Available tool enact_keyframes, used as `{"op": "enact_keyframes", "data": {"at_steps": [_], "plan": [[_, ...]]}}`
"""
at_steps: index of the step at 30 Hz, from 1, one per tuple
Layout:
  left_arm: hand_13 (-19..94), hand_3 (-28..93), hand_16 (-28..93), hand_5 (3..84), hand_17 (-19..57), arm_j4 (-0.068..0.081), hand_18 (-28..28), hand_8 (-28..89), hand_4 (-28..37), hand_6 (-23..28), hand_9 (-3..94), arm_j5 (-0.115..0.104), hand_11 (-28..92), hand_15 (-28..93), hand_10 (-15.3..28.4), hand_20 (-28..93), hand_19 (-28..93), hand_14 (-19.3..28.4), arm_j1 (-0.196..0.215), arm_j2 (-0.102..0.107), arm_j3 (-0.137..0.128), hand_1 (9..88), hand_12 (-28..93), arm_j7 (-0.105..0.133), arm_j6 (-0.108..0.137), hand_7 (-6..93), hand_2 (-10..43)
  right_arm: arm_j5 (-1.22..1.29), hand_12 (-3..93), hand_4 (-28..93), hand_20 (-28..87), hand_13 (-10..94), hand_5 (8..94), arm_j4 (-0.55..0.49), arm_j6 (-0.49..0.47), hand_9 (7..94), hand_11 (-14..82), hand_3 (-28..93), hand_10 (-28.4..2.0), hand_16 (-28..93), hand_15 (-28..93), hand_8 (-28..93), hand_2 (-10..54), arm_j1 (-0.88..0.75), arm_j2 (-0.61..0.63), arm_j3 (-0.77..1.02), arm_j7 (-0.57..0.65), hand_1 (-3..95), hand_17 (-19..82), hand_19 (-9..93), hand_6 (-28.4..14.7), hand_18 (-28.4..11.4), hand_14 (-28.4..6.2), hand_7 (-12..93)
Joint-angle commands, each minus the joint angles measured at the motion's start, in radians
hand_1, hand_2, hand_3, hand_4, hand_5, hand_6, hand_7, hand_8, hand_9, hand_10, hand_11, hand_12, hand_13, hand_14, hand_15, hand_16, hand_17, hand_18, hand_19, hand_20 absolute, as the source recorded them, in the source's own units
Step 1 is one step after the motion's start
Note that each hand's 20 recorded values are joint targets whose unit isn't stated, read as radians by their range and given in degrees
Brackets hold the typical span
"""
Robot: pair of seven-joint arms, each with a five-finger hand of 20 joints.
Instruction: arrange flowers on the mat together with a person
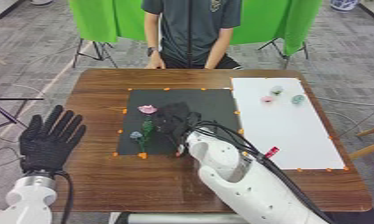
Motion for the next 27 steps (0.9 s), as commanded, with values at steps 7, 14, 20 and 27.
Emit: {"op": "enact_keyframes", "data": {"at_steps": [7, 14, 20, 27], "plan": [[30, 72, -5, 43.5, -4.0, -0.007, 13.0, -12, -28.3, 6.0, 40.5, 0.007, 19, 27, 14.1, 11, 26, 14.9, 0.029, -0.016, -0.022, 27.8, 7, -0.010, -0.006, 14.2, 14.0, 0.151, 11.2, -28, 15, 46, 50.5, -0.196, 0.159, 51.7, 12.8, 81, -8.8, 12, 28, -17, -9.5, -0.100, 0.049, 0.120, 0.017, 42.0, 27, 58, 0.6, -14.7, -9.2, 24], [30, 72, -5, 43.7, -4.0, -0.017, 13.1, -12, -28.3, 5.8, 40.8, 0.005, 19, 26, 13.8, 11, 26, 14.6, 0.049, -0.023, -0.046, 27.8, 7, 0.010, -0.014, 14.3, 13.9, 0.476, 10.7, -25, 5, 40, 45.1, -0.368, 0.137, 46.9, 10.3, 78, -13.1, 9, 29, -13, 5.0, -0.243, 0.107, 0.309, -0.002, 23.3, 22, 56, -4.0, -15.4, -13.1, 17], [30, 72, -5, 43.6, -3.9, -0.028, 13.1, -12, -28.3, 5.7, 40.9, 0.008, 19, 26, 13.8, 11, 26, 14.2, 0.072, -0.029, -0.067, 27.9, 7, 0.023, -0.015, 13.9, 13.8, 0.782, 10.6, -25, 4, 29, 39.6, -0.430, 0.081, 39.8, 8.5, 77, -11.9, 7, 23, -11, 9.0, -0.363, 0.186, 0.513, -0.081, 18.3, 16, 48, -5.0, -14.7, -12.4, 14], [30, 72, -5, 43.7, -4.0, -0.036, 13.2, -12, -28.3, 5.7, 41.1, 0.020, 19, 25, 13.7, 11, 26, 14.0, 0.089, -0.033, -0.093, 27.9, 7, 0.028, -0.003, 14.0, 14.4, 1.003, 9.8, -25, 5, 26, 37.0, -0.461, 0.105, 37.2, 7.3, 76, -12.1, 7, 18, -11, 10.6, -0.527, 0.225, 0.712, -0.144, 16.8, 12, 43, -4.3, -15.0, -11.3, 13]]}}
